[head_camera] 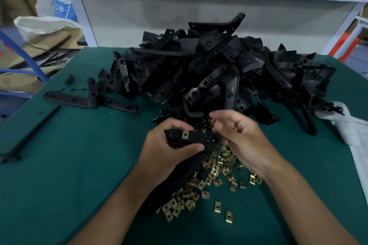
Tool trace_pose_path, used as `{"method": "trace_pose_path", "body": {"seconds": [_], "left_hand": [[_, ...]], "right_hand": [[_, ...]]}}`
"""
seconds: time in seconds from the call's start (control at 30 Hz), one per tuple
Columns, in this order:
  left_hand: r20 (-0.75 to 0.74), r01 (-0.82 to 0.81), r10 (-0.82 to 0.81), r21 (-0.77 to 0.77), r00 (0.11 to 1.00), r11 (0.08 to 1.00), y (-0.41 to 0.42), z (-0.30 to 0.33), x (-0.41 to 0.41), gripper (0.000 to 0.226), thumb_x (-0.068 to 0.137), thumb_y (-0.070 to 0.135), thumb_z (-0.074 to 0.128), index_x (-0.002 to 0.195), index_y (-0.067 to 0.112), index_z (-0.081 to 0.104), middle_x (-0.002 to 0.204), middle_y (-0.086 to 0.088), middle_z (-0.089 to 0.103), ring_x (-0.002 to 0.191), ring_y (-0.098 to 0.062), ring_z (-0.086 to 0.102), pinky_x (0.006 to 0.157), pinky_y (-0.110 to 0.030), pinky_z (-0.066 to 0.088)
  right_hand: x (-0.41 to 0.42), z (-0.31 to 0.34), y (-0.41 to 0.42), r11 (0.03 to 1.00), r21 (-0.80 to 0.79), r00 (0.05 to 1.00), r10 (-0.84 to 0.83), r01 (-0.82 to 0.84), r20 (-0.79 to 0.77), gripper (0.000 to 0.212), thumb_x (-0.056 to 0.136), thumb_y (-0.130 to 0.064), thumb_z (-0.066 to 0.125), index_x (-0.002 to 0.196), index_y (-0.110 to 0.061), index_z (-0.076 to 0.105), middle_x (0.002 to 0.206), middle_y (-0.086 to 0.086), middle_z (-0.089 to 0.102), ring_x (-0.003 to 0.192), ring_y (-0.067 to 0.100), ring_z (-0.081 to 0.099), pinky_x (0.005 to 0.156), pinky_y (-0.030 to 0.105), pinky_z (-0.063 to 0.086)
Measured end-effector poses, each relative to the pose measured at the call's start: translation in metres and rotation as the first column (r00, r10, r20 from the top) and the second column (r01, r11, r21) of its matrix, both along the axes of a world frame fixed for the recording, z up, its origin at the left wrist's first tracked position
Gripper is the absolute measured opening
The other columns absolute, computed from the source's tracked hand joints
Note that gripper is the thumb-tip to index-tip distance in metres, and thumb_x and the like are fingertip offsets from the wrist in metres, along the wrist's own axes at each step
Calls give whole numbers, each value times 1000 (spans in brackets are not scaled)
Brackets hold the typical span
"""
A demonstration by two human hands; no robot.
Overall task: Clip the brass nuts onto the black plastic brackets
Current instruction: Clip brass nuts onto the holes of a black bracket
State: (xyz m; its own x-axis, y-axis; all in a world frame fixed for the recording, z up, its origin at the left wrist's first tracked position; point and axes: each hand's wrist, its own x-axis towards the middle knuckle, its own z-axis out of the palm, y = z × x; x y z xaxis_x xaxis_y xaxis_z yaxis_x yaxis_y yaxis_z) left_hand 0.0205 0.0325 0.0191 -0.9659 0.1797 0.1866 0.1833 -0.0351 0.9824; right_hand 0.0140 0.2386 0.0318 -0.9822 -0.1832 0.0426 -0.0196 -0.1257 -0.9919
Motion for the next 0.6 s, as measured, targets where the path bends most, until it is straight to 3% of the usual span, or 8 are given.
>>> {"method": "trace_pose_path", "body": {"seconds": [0.1, 0.27, 0.4, 0.5, 0.6], "left_hand": [[-29, -24, 23, -34, 999, 999, -1, 0, -1, 32, 63, 24, 90, 85, 34, 69, 84, 5, 76, 77, -8, 73, 67, -18, 56], [-25, -12, 12, -26, 1000, 1000, 0, 3, -1, 31, 61, 29, 88, 85, 33, 69, 83, 8, 76, 76, -5, 73, 65, -14, 54], [-20, 17, -17, -2, 1000, 1000, 0, 5, 1, 31, 63, 22, 87, 87, 23, 69, 82, 7, 76, 75, -4, 73, 64, -13, 54], [-26, 3, -3, -19, 1000, 1000, 0, 5, 1, 31, 61, 27, 87, 86, 31, 69, 82, 10, 76, 74, -3, 72, 64, -13, 54], [-43, 1, -2, -32, 999, 999, -1, 4, 0, 31, 62, 29, 88, 86, 35, 69, 85, 9, 77, 77, -4, 73, 65, -13, 54]], "right_hand": [[-1, -2, -1, 1000, 22, 1000, -9, 9, -5, 46, 70, -60, 83, 102, -28, 77, 81, 2, 58, 83, 10, 59, 67, 21, 48], [-2, -1, -1, 1000, 10, 1000, 12, -12, 1, 39, 74, -64, 77, 84, -28, 71, 78, -7, 60, 73, 9, 52, 65, 22, 45], [-2, -1, -2, 999, 32, 1000, -8, 8, 0, 26, 80, -53, 75, 90, -30, 73, 74, -8, 61, 75, 12, 53, 66, 23, 46], [-1, -3, -2, 996, 83, 1000, -20, 22, -19, 16, 84, -45, 71, 90, -30, 72, 74, -9, 62, 77, 13, 56, 73, 34, 46], [-1, -3, -2, 995, 102, 1000, -13, 16, -24, 20, 84, -42, 72, 98, -27, 75, 78, -8, 66, 84, 20, 60, 80, 43, 48]]}}
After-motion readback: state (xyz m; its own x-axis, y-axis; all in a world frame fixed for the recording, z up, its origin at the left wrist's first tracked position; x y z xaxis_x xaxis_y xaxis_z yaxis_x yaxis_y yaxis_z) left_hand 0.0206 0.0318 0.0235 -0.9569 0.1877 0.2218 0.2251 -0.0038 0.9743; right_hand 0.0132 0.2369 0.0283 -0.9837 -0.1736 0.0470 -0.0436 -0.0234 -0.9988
